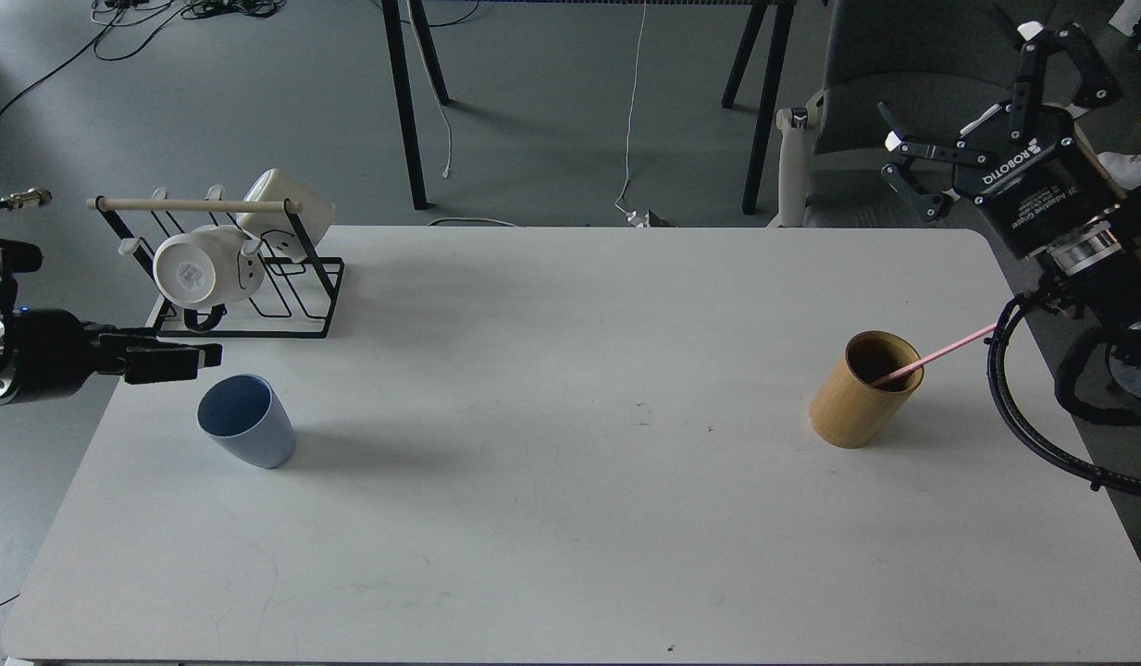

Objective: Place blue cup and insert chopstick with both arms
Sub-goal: 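Lower the left gripper down to the blue cup, then grasp the blue cup with the left gripper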

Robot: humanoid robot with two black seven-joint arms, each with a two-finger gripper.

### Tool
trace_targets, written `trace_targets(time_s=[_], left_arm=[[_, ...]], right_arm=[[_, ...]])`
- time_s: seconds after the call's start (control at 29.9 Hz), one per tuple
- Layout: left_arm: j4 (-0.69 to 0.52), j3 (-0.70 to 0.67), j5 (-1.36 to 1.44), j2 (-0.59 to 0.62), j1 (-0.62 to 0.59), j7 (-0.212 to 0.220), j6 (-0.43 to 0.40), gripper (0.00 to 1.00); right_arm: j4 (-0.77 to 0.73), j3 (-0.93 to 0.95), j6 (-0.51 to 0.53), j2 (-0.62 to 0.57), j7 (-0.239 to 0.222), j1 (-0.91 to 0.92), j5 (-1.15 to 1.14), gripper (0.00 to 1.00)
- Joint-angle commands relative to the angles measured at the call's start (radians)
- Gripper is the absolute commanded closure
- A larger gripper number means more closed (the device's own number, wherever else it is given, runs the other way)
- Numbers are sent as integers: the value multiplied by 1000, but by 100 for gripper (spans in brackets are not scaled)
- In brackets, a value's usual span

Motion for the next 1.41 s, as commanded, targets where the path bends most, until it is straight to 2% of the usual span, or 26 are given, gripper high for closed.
trace_targets(time_s=[0.0,0.2,0.5,0.67,0.94,1.04,1.1,1.21,1.37], left_arm=[[40,0,9,-39,22,0,0,2],[130,0,16,-111,50,0,1,3],[150,0,16,-144,65,0,4,6],[156,0,16,-154,90,0,46,12],[169,2,22,-161,94,0,49,31],[172,2,22,-161,96,0,49,40],[172,2,23,-161,97,0,54,52],[169,2,37,-159,97,0,77,58],[169,2,63,-159,97,0,83,76]], right_arm=[[0,0,0,0,0,-5,0,1],[-3,2,0,0,0,-17,0,1],[-9,0,0,0,0,-23,0,1],[-9,0,0,0,0,-26,0,1],[-11,0,0,0,0,-34,0,1],[-14,0,0,0,0,-37,0,1],[-14,0,0,0,0,-40,0,1],[-14,2,0,0,0,-46,0,1],[-14,2,0,0,0,-54,0,1]])
